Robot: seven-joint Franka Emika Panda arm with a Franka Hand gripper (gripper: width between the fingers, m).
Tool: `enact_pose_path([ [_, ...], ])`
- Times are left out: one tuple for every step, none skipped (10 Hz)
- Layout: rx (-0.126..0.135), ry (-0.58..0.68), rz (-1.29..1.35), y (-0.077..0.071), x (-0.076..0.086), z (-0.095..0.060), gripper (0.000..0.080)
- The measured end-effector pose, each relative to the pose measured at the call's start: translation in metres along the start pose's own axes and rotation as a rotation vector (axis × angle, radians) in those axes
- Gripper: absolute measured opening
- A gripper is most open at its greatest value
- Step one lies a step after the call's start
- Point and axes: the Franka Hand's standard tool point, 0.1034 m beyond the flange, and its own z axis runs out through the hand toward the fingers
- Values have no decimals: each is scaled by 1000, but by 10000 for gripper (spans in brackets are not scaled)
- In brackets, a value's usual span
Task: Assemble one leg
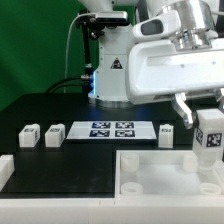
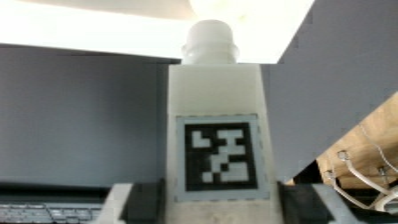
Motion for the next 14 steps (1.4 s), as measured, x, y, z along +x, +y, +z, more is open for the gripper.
enact_pose_path([
  [2, -9, 2, 0, -5, 5, 292],
  [5, -19, 3, -2, -10, 9, 292],
  [8, -28, 3, -4, -15, 14, 292],
  [8, -32, 5, -3, -17, 17, 292],
  [10, -37, 6, -4, -18, 19, 292],
  [12, -36, 6, -5, -18, 21, 292],
  [15, -38, 6, -7, -19, 23, 292],
  [17, -44, 4, -9, -23, 25, 292],
  [18, -49, 4, -10, -27, 27, 292],
  [18, -55, 5, -10, -30, 29, 292],
  [18, -50, 4, -9, -30, 29, 292],
  [16, -44, 5, -9, -30, 30, 292],
  [16, -44, 5, -9, -30, 30, 292],
  [17, -50, 5, -9, -30, 30, 292],
])
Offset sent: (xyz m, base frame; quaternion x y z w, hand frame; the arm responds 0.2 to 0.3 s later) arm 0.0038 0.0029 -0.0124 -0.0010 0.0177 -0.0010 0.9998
